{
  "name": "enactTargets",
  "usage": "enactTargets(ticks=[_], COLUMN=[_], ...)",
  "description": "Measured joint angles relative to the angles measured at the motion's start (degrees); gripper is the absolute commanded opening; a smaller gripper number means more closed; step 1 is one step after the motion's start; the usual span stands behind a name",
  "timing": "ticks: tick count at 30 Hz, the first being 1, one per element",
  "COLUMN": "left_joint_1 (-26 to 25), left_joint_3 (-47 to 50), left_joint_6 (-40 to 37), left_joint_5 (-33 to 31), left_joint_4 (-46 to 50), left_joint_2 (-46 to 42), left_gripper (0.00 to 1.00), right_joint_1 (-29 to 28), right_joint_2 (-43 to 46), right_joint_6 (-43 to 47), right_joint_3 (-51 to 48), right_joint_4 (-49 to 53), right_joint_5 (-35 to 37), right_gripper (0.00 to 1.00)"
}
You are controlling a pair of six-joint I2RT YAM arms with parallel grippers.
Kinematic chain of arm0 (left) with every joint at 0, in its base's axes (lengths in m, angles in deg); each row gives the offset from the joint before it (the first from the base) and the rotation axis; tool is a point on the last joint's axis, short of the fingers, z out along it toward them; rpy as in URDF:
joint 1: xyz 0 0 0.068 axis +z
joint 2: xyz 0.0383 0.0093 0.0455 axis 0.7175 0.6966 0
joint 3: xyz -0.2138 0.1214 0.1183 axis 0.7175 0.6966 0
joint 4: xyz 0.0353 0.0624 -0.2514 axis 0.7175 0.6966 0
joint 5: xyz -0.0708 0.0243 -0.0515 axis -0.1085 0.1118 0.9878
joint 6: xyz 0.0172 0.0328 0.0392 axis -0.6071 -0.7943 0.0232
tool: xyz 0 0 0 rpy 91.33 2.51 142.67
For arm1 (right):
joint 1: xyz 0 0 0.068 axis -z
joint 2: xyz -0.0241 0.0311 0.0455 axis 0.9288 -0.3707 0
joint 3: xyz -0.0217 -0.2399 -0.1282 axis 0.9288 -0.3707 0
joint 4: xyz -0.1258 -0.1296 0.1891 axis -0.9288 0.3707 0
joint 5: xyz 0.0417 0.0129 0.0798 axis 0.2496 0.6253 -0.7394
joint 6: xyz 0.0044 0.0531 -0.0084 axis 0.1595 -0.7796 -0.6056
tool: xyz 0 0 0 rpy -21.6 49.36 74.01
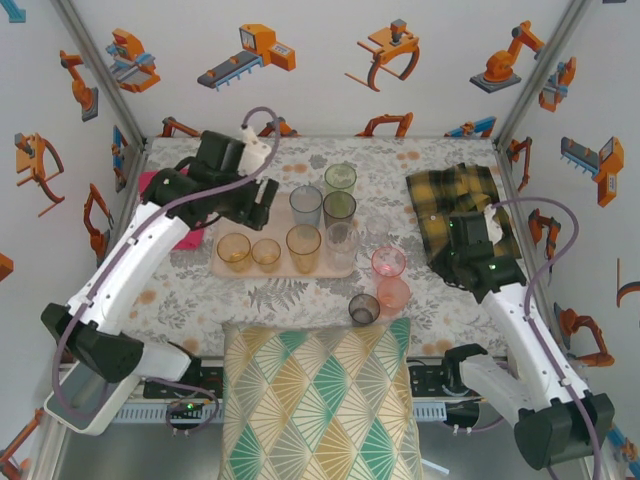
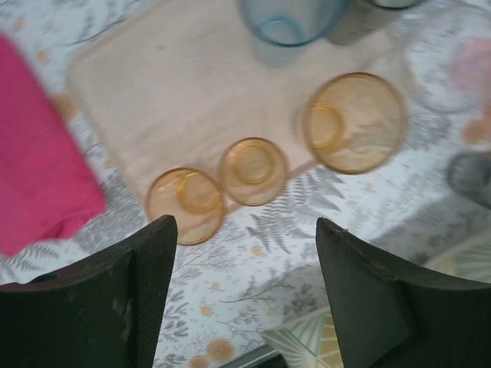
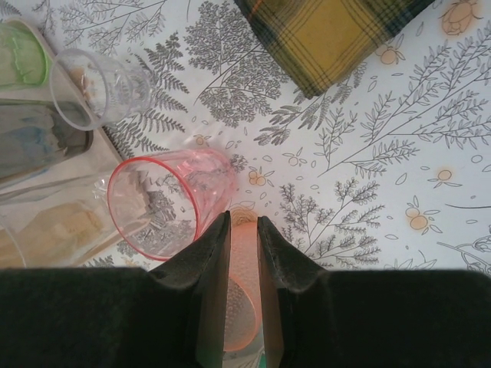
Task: Place the glasses into the tray
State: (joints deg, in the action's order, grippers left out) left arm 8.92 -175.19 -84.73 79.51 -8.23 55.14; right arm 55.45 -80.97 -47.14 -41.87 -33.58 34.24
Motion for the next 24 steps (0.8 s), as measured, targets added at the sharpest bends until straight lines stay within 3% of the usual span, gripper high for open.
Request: enactTargets(ticks=[10, 24], left_joint_1=[-18.36, -27.32], left_joint_3=[-5.2, -2.4], left_joint_6=[-1.14, -1.07], left_joint_5=[6.08, 10.32], left_joint_4=[0.37, -6.47], left_joint_2=[14.64, 20.33], left_gripper=[0.71, 0.6], right_joint_1=[6.12, 8.28], right_joint_2=[6.34, 11.26], right_joint_6=[-1.27, -1.25], right_joint_3=[0.02, 1.88], right_joint_4=[6.29, 12.07], right_joint_5=[0.2, 0.46], right_gripper=[0.26, 0.26])
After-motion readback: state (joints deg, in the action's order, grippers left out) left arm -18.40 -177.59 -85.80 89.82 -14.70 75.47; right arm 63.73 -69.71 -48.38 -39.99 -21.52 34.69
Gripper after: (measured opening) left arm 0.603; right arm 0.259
